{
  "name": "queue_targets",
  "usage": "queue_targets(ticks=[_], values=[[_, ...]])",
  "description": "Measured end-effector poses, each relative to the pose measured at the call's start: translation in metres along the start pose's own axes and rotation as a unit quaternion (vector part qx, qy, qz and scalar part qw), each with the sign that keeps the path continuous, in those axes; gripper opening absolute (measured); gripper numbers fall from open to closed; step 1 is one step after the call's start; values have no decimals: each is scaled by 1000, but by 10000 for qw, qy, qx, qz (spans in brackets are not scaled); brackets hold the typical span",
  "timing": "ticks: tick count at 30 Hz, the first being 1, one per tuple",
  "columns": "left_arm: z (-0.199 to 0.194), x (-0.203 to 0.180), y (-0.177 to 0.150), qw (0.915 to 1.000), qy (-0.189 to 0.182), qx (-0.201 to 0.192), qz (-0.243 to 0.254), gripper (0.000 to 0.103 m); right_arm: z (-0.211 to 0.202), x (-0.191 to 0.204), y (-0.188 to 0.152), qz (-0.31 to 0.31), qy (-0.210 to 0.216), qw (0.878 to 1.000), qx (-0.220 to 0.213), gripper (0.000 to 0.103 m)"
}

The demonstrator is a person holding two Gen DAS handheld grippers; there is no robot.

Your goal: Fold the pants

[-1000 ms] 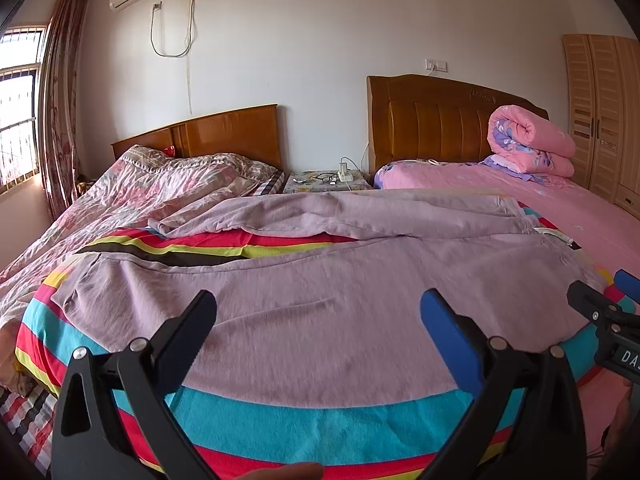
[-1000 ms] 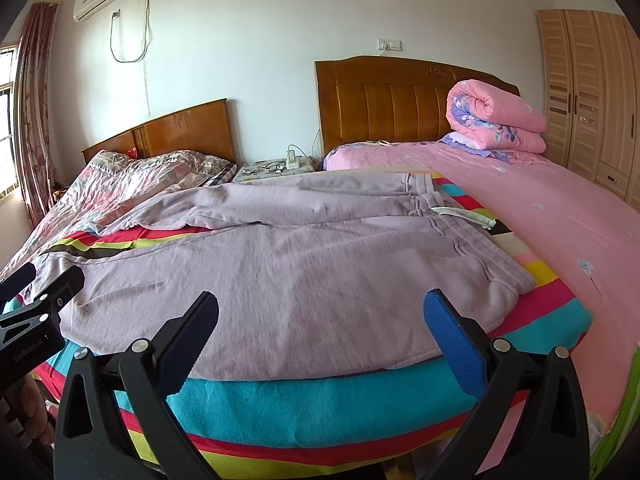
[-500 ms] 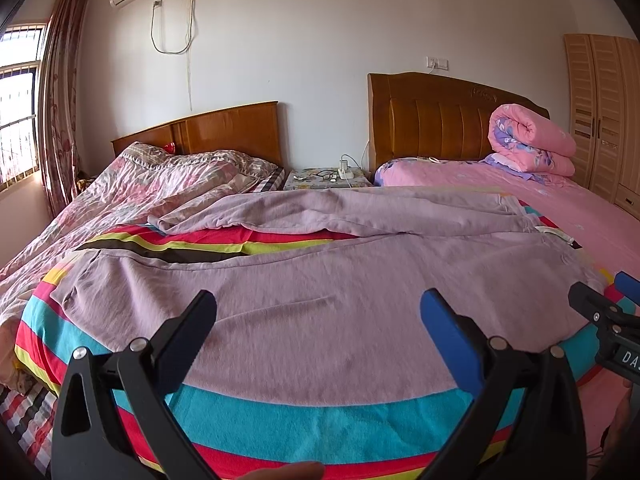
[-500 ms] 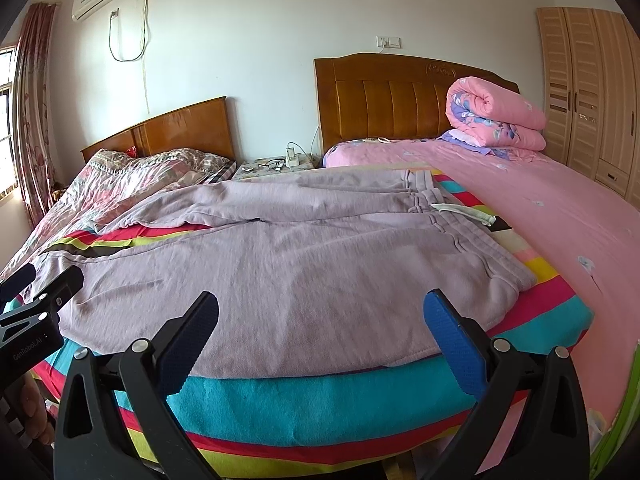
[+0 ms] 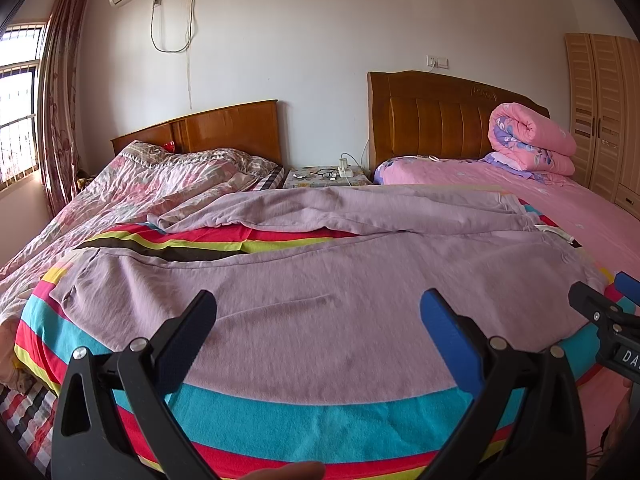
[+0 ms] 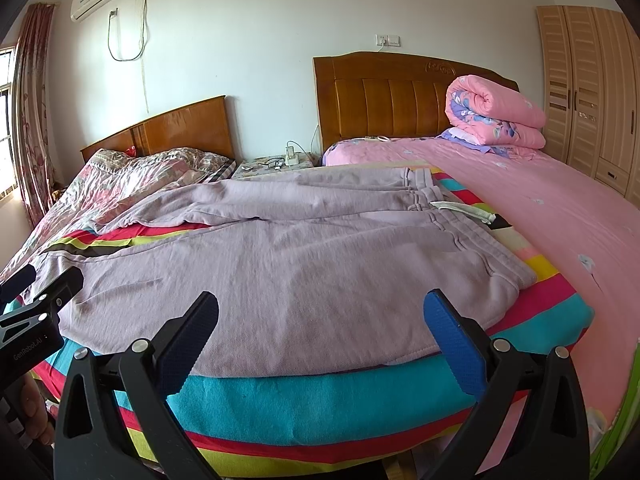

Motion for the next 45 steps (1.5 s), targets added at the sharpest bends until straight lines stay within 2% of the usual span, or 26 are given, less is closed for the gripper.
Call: queue_targets(ticks=[25, 33, 37, 39, 42, 43, 45], values=[[-1, 0, -8, 10000, -3, 35, -6, 102, 4, -2, -9, 24, 0, 9999, 105, 99], [8, 0, -4, 9997, -80, 204, 65, 102, 14, -1, -2, -102, 22, 9996, 265, 99], [21, 0, 9, 9991, -327, 175, 214, 102, 26, -2, 19, -457, 34, 9986, 258, 99], [35, 0, 22, 9989, -191, 277, 338, 102, 42, -4, 37, -676, 121, 9971, 325, 99], [65, 6, 49, 9985, -186, 438, 286, 102, 79, -16, 72, -910, 320, 9939, 539, 99], [79, 8, 59, 9981, -158, 543, 254, 102, 93, -22, 85, -981, 394, 9926, 601, 99], [114, 16, 74, 9936, -407, 1055, 46, 102, 129, -35, 115, -1045, 565, 9901, 744, 99]])
Point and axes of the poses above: each gripper's, at about its wrist camera, not at the fingertips, and z roughly the way its jaws point, x to its left, y to its top, the point moved 1 cm from there along z, roughly the way its jaws point, and after that the axes turned 8 degrees about y, right-handed, at the moved point
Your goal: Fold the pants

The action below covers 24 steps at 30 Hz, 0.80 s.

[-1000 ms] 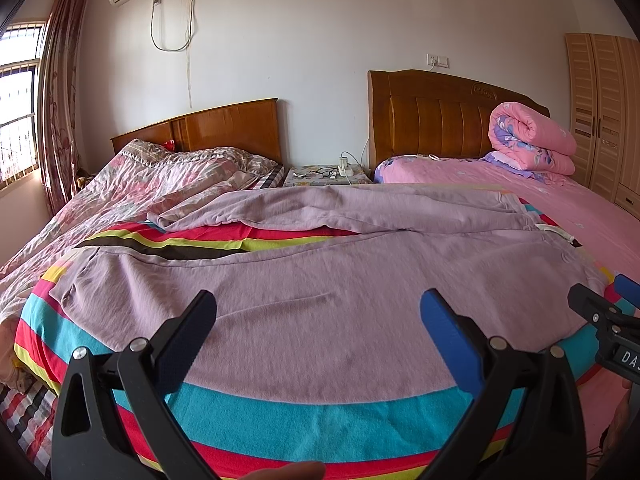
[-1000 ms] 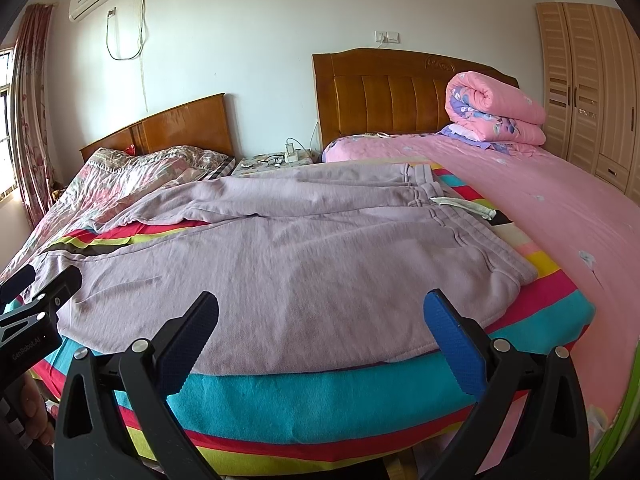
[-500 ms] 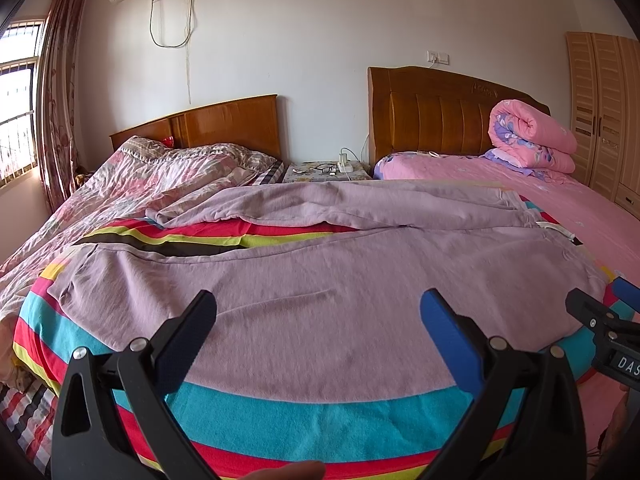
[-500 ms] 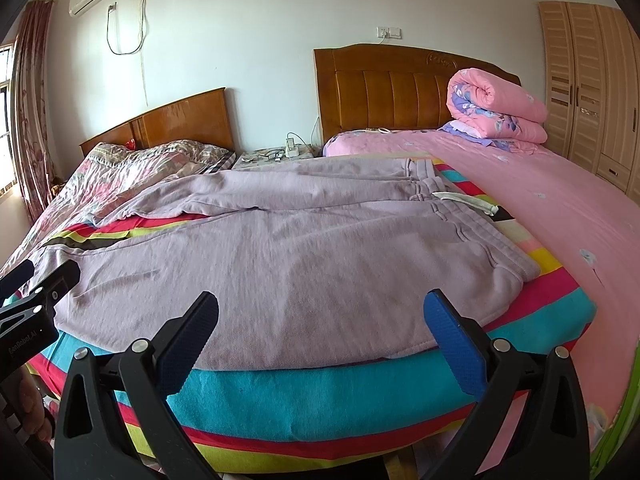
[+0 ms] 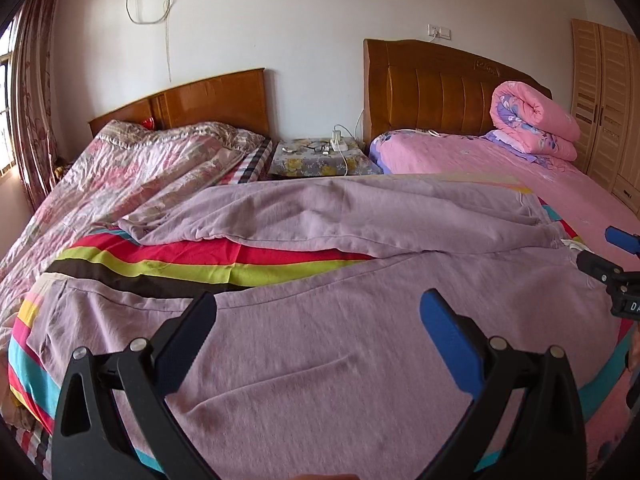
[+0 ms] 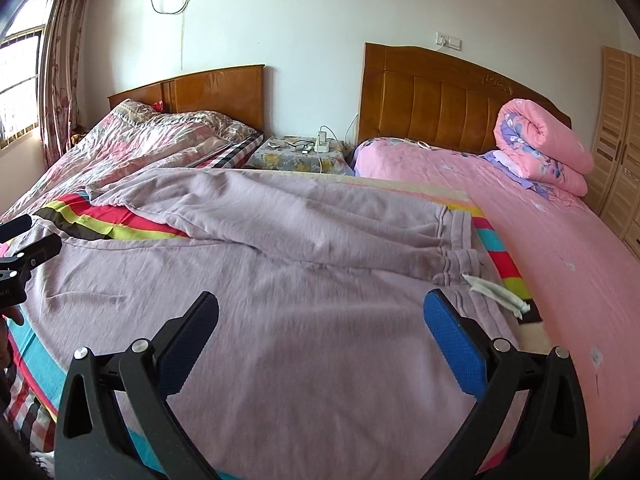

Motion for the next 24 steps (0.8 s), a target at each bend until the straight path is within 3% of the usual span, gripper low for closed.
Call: queue_targets(ticks=[2, 5, 7, 10, 14, 17, 19, 22, 24], values=[[37, 6, 16, 9960, -479, 740, -150, 102, 36, -23, 32, -49, 294, 9994, 188, 99], [81, 15, 30, 9798, -1199, 1474, -625, 102, 98, -52, 79, -242, 679, 9964, 452, 99], [103, 21, 34, 9699, -1471, 1639, -1042, 102, 144, -64, 104, -390, 932, 9921, 748, 99], [128, 26, 42, 9603, -1729, 1570, -1524, 102, 213, -76, 129, -540, 1245, 9831, 1226, 99], [154, 27, 45, 9317, -2314, 1759, -2177, 102, 286, -82, 148, -749, 1681, 9706, 1551, 99], [171, 21, 44, 9165, -2597, 2069, -2231, 102, 326, -78, 150, -871, 1988, 9580, 1875, 93], [176, 20, 43, 9141, -2667, 2070, -2245, 102, 344, -75, 147, -926, 2128, 9499, 2092, 88], [178, 22, 45, 9187, -2655, 1933, -2192, 101, 358, -70, 143, -1141, 2226, 9417, 2249, 81], [178, 24, 49, 9238, -2570, 1856, -2147, 101, 354, -65, 145, -1213, 2345, 9384, 2228, 64]])
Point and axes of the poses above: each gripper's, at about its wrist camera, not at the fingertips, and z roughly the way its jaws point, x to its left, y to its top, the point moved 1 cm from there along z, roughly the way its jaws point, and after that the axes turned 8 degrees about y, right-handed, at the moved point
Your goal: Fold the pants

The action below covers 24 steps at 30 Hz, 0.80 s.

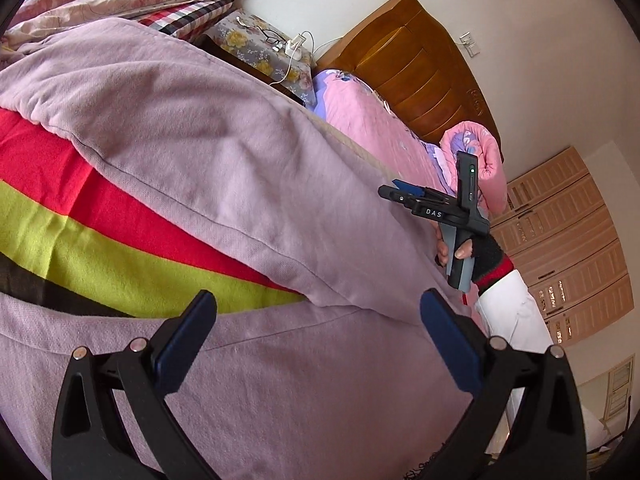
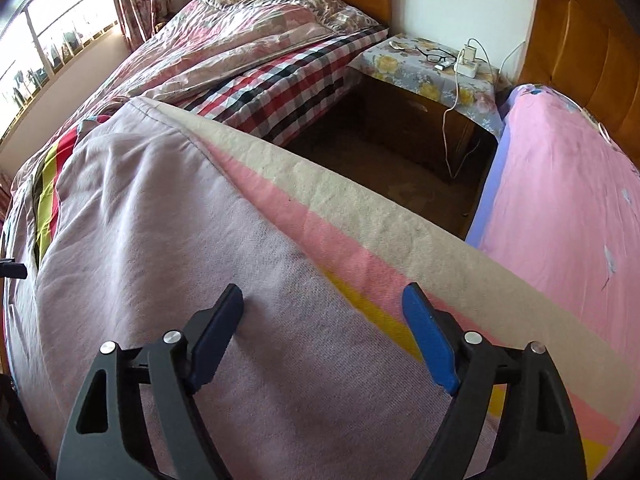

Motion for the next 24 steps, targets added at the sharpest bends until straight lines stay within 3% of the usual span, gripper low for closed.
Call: queue_targets(ticks=[1, 4, 7, 11, 14, 17, 19, 21, 23, 24], values=[[-1, 0, 1, 10000, 66, -35, 1, 101, -3, 5, 0, -46, 45, 10000, -17, 37], [-5, 3, 8, 9997, 168, -177, -55, 102, -17, 32, -9, -430, -470, 9979, -104, 15], [-12, 7, 14, 9985, 345, -402, -121, 102, -51, 79, -23, -817, -1117, 9887, -584, 12], [-36, 18, 13, 9964, 345, -688, -361, 102, -112, 180, -72, -1375, -1766, 9638, -1448, 11], [-60, 24, -1, 9948, 169, -897, -454, 102, -134, 259, -131, -1508, -2005, 9519, -1757, 11], [-74, 36, -23, 9947, 164, -891, -479, 102, -134, 303, -192, -889, -1829, 9623, -1808, 11], [-75, 45, -38, 9958, 247, -771, -437, 102, -117, 309, -224, -408, -1865, 9693, -1550, 12], [-70, 53, -48, 9964, 409, -606, -431, 102, -105, 304, -248, 99, -1852, 9730, -1378, 21], [-67, 57, -55, 9968, 518, -471, -374, 102, -114, 296, -266, 824, -1511, 9731, -1529, 52], [-69, 58, -59, 9968, 563, -467, -309, 102, -125, 293, -276, 1154, -1375, 9674, -1784, 60]])
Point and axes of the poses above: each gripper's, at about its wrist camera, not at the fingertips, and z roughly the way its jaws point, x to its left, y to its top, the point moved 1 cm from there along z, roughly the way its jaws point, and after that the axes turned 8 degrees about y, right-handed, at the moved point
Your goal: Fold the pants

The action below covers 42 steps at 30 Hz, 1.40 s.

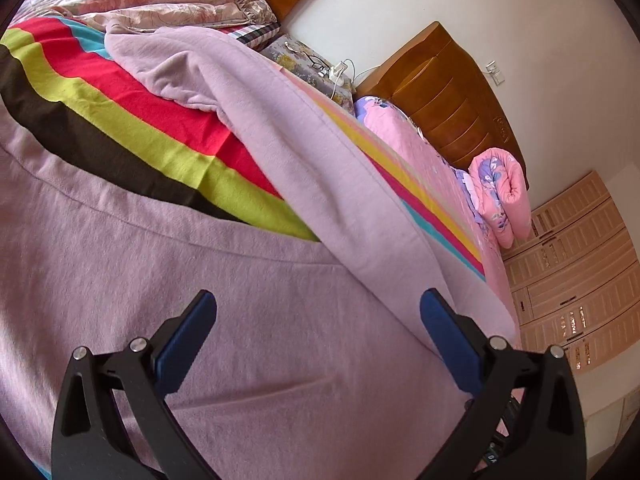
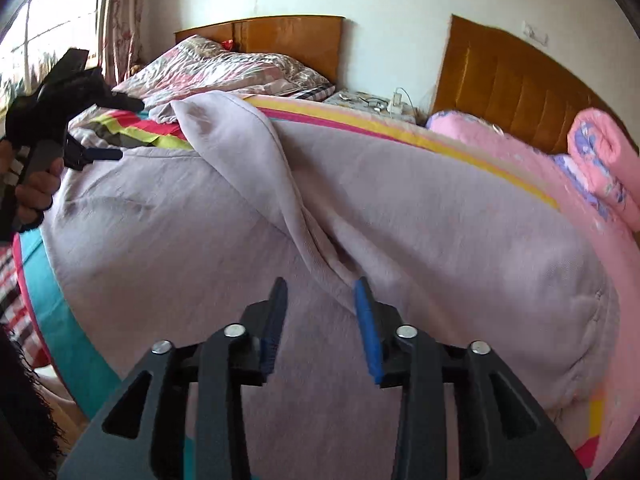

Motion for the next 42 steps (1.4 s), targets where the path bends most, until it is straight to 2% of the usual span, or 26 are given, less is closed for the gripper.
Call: queue_targets(ticks=[1, 4, 7, 10, 11, 14, 16, 18, 19, 20, 22, 24, 26, 27, 30, 33, 36, 37, 39, 40, 41, 42], values=[[-4, 0, -3, 10000, 23, -49, 68, 102, -12, -9, -5, 395, 63, 9990, -179, 66], [-15, 1, -7, 9995, 62, -202, 225, 102, -40, -44, -23, 1619, -59, 9855, -503, 65], [-24, 5, -16, 9989, 127, -288, 345, 102, -50, -94, -42, 2801, -320, 9579, -546, 58], [-29, 6, -20, 9986, 164, -325, 376, 102, -45, -125, -57, 3691, -220, 9286, -314, 55], [-32, 5, -23, 9986, 154, -337, 373, 102, -45, -130, -57, 3798, -215, 9241, -378, 50], [-33, 0, -22, 9984, 171, -338, 422, 102, -50, -144, -49, 3891, -461, 9174, -697, 50], [-28, -7, -17, 9980, 176, -265, 546, 102, -44, -158, -46, 4050, -452, 9107, -681, 51], [-19, -18, -10, 9978, 86, -121, 650, 102, -38, -162, -43, 4025, -438, 9121, -648, 50], [-11, -23, -5, 9978, 13, 39, 660, 102, -37, -163, -41, 3934, -465, 9160, -631, 41], [-2, -27, 2, 9979, -38, 227, 608, 102, -34, -163, -40, 3877, -487, 9184, -626, 23], [16, -35, 23, 9975, -249, 585, 318, 102, -36, -164, -47, 3866, -409, 9182, -754, 16], [31, -44, 51, 9956, -431, 822, -88, 102, -36, -162, -50, 3733, -454, 9233, -785, 15], [49, -57, 79, 9932, -338, 1047, -382, 101, -34, -161, -48, 3701, -466, 9244, -798, 15], [59, -66, 92, 9925, -190, 1139, -392, 101, -33, -161, -49, 3686, -467, 9250, -790, 15], [98, -90, 124, 9851, 756, 1536, -151, 99, -33, -162, -56, 3735, -371, 9232, -827, 15], [140, -93, 148, 9663, 1613, 2004, -55, 89, -36, -165, -65, 3796, -226, 9207, -884, 15], [177, -85, 159, 9433, 2147, 2531, -74, 85, -37, -166, -70, 3829, -143, 9191, -924, 15], [186, -83, 161, 9377, 2286, 2616, -52, 83, -37, -167, -72, 3842, -122, 9184, -933, 15], [191, -84, 161, 9325, 2474, 2632, 76, 81, -37, -167, -72, 3843, -93, 9183, -940, 15], [189, -85, 164, 9316, 2577, 2555, 202, 67, -38, -167, -72, 3841, -82, 9184, -942, 15], [185, -86, 165, 9302, 2692, 2473, 329, 41, -38, -168, -72, 3840, -69, 9185, -945, 15], [179, -87, 166, 9314, 2669, 2435, 448, 27, -39, -168, -72, 3839, -58, 9184, -952, 15]])
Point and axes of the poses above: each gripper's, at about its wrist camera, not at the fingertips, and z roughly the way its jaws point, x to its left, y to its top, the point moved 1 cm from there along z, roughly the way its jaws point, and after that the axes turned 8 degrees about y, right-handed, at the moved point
